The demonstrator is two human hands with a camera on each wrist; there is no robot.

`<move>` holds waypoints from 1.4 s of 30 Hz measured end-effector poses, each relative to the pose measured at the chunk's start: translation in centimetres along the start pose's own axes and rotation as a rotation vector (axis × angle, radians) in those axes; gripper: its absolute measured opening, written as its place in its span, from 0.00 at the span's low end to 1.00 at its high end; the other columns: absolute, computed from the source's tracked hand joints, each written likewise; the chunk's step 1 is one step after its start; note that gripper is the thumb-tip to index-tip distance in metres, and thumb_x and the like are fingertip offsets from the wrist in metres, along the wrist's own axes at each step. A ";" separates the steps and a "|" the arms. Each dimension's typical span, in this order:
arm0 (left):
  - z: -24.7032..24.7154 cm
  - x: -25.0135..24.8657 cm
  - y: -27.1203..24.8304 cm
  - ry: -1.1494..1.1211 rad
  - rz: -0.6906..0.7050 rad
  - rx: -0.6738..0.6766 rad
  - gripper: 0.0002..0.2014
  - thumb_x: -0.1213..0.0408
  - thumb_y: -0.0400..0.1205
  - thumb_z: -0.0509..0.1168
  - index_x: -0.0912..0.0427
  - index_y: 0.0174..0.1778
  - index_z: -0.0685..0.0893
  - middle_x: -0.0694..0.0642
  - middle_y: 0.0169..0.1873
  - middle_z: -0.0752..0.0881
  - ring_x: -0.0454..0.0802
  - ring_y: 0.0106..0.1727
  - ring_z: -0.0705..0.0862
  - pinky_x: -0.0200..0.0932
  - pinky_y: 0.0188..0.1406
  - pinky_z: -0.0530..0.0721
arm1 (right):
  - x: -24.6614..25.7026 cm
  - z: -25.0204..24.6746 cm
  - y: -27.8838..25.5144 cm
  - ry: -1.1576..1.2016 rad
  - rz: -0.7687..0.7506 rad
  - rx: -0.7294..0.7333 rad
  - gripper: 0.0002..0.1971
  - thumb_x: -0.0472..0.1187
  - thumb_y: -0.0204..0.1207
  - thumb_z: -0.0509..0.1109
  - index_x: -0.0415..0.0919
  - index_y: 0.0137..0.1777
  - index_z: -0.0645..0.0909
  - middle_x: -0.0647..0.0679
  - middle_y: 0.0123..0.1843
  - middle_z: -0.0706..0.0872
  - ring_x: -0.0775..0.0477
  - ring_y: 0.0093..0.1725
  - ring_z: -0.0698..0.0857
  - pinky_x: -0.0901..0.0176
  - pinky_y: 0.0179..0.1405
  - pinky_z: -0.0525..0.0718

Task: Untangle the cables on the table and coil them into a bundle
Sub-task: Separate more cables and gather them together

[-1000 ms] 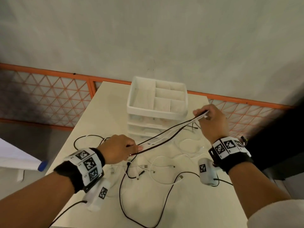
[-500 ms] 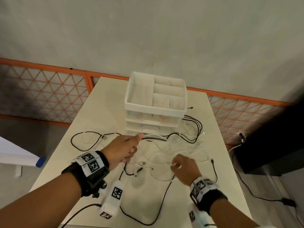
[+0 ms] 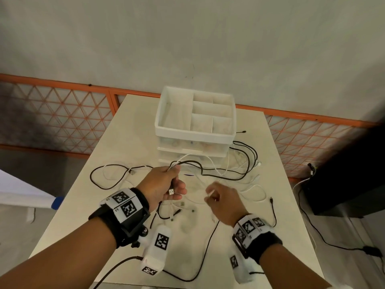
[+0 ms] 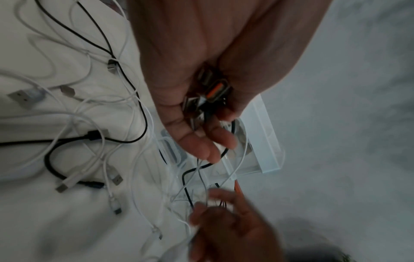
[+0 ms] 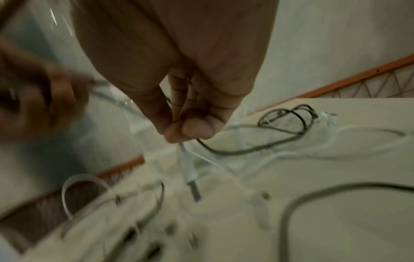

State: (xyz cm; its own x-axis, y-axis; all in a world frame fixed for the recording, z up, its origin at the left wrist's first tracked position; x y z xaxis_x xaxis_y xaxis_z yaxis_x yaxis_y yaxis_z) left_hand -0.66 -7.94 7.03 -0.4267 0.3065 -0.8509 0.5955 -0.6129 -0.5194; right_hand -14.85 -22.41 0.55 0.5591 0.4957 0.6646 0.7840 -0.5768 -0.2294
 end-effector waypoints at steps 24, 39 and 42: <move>-2.6 -7.0 -2.4 0.147 0.349 0.040 0.11 0.57 0.83 0.68 0.56 0.36 0.80 0.47 0.20 0.67 0.44 0.20 0.65 0.42 0.23 0.71 | -2.3 -4.9 2.8 -0.190 0.280 -0.040 0.15 0.54 0.81 0.64 0.47 0.37 0.81 0.44 0.42 0.90 0.37 0.49 0.90 0.50 0.53 0.89; -4.5 -6.0 -0.2 -0.062 0.315 -0.208 0.12 0.62 0.87 0.62 0.62 0.40 0.83 0.51 0.22 0.78 0.46 0.22 0.79 0.38 0.22 0.79 | -3.7 -11.6 6.2 0.124 0.419 -0.333 0.23 0.64 0.77 0.68 0.44 0.56 0.84 0.43 0.39 0.92 0.41 0.31 0.89 0.51 0.34 0.84; -4.5 -5.2 0.2 0.053 0.285 -0.203 0.11 0.63 0.86 0.63 0.62 0.40 0.83 0.49 0.20 0.75 0.47 0.22 0.72 0.38 0.21 0.74 | -2.3 -12.6 5.9 0.162 0.406 -0.361 0.21 0.62 0.80 0.65 0.46 0.59 0.82 0.43 0.44 0.91 0.41 0.34 0.90 0.46 0.37 0.88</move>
State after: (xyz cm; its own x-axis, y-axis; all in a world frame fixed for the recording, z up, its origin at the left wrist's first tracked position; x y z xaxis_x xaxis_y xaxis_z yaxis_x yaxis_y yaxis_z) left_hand 4.72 -6.37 10.98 -0.1914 0.1847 -0.9640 0.8109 -0.5235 -0.2613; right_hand -14.94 -35.14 6.60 0.7259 0.0986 0.6807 0.3571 -0.8999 -0.2504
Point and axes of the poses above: each hand's wrist, its own y-axis towards the middle knuckle, its own z-axis out of the palm, x = y × z, the point moved 1 cm from there along y, towards the middle knuckle
